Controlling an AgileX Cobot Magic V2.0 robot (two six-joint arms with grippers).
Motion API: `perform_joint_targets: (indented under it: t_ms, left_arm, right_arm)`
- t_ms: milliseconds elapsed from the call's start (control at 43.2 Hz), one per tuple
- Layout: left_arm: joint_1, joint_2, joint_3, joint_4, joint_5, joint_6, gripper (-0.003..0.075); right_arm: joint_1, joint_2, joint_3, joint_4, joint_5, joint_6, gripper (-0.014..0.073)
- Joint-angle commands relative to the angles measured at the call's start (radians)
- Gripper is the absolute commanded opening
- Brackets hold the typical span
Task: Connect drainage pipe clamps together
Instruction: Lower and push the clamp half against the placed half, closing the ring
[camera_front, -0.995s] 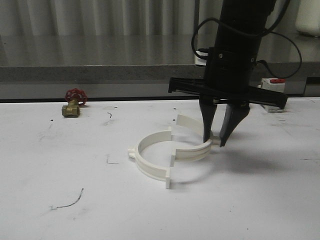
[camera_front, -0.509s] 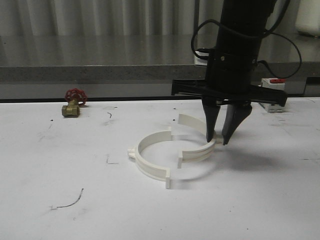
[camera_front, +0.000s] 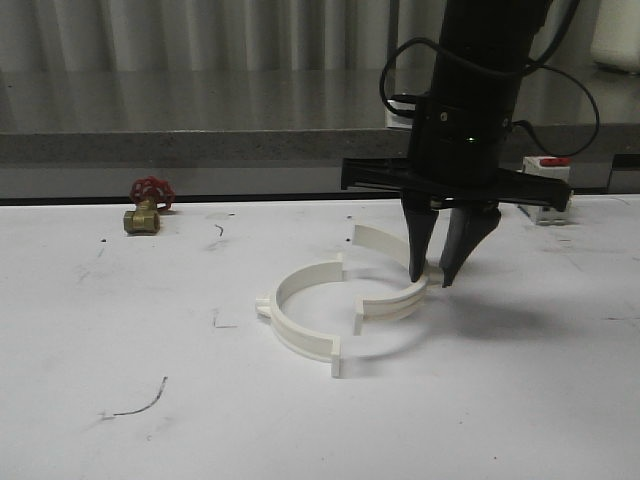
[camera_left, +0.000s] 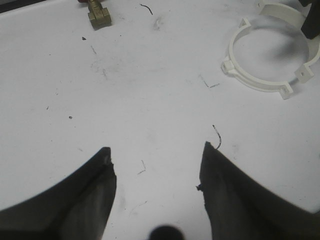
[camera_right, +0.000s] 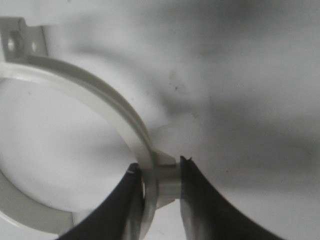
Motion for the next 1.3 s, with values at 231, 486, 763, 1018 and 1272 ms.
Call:
perform_joint_targets:
  t_ms: [231,486,763,1018,1272]
  left_arm:
    - [0.004,-0.002,-0.028,-0.011,-0.063,-0.001,0.0375]
    - [0.004,-0.002,-0.028,-0.011,-0.063,-0.001,0.0375]
    - [0.004,-0.002,-0.028,-0.011,-0.063,-0.001,0.0375]
    - [0.004,-0.002,-0.028,-0.011,-0.063,-0.001,0.0375]
    - [0.004,-0.002,-0.028,-0.011,-0.063,-0.001,0.0375]
  right_arm:
    - [-0.001,-0.053,-0.03,-0.008,-0.018,-0.02,0.0143]
    - [-0.001,-0.029,-0.03,0.0,-0.014,-0.02,0.0143]
    - [-0.001,0.004,-0.035,0.029,-0.01,-0.035,0.0143]
    - [-0.001,0.015,-0.039,0.047,-0.011,-0.052,0.0143]
    - [-0.001,0.015,-0.038,0.054,-0.014,-0.052,0.0143]
